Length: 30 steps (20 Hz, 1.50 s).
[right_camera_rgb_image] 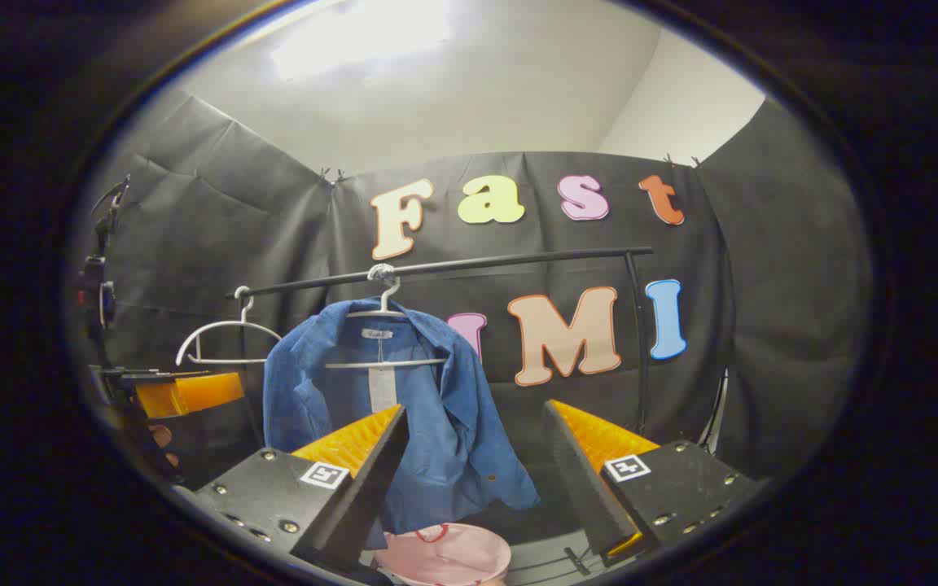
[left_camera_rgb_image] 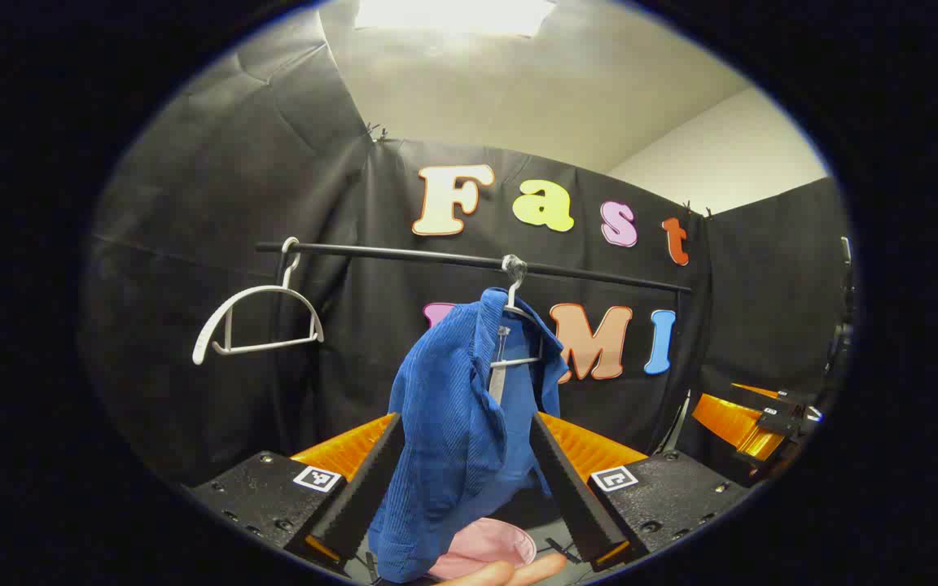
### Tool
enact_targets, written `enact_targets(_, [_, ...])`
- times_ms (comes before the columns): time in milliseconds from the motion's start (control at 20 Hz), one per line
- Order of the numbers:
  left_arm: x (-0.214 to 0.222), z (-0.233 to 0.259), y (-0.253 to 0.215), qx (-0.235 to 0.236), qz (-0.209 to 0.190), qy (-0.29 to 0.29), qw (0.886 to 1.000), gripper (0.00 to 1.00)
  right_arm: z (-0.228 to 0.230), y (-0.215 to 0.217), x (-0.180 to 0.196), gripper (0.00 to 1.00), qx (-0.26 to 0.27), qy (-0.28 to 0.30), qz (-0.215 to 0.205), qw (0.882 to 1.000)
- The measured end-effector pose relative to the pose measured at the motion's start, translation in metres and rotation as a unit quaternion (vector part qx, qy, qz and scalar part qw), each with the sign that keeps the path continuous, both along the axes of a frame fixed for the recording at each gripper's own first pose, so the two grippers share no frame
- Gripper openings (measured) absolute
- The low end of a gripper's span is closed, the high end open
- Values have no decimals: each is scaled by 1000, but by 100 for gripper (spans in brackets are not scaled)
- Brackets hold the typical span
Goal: Grasp the clothes on the hanger with both hands and then place them into the laundry hamper below.
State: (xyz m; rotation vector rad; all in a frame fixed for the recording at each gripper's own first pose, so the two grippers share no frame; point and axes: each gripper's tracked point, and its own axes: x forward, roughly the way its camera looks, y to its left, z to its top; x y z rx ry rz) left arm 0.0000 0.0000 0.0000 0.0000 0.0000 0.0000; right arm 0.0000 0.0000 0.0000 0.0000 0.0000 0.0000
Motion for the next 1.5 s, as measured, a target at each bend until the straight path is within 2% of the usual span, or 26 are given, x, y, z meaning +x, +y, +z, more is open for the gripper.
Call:
enact_targets(50, [1,0,-1,5,4,-3,1000,93,-4,0,0,100,-4,2,0,1000])
enact_targets(100, [1,0,-2,7,9,-4,1000,95,-8,0,1,100,-10,5,1,1000])
enact_targets(150, [1,-2,-4,9,13,-6,1000,92,-13,1,2,100,-15,11,3,1000])
enact_targets(200, [2,-2,-5,12,17,-8,1000,96,-17,2,2,98,-18,15,5,1000])
enact_targets(350, [2,-3,-6,19,38,-16,999,92,-28,6,7,98,-25,25,15,999])
enact_targets(500, [0,-5,-11,28,51,-27,998,93,-36,11,12,98,-26,29,30,999])
enact_targets(800, [13,-18,-30,53,50,-27,997,92,-51,31,26,98,-5,35,85,996])
enact_targets(850, [19,-19,-32,56,50,-26,997,96,-51,31,32,98,-14,31,90,995])
enact_targets(900, [24,-21,-33,61,52,-23,997,92,-51,31,38,98,-24,27,89,995])
enact_targets(1050, [44,-33,-32,66,64,-9,996,92,-56,21,57,98,-41,27,71,996])
enact_targets(1200, [64,-46,-30,62,79,8,995,92,-63,20,83,98,-35,40,65,996])
enact_targets(1250, [66,-48,-29,62,86,11,994,92,-65,20,90,93,-35,44,66,996])
enact_targets(1300, [70,-50,-29,63,92,11,994,93,-67,20,99,98,-39,46,67,996])
enact_targets(1350, [72,-51,-30,64,97,9,993,92,-69,20,108,98,-47,45,66,996])
enact_targets(1400, [75,-53,-32,64,97,9,993,93,-70,19,118,100,-54,46,61,996])
enact_targets(1450, [77,-54,-38,65,90,6,994,93,-75,19,128,98,-56,47,62,995])
enact_targets(1500, [82,-53,-50,59,63,-6,996,92,-79,21,137,100,-53,52,65,995])
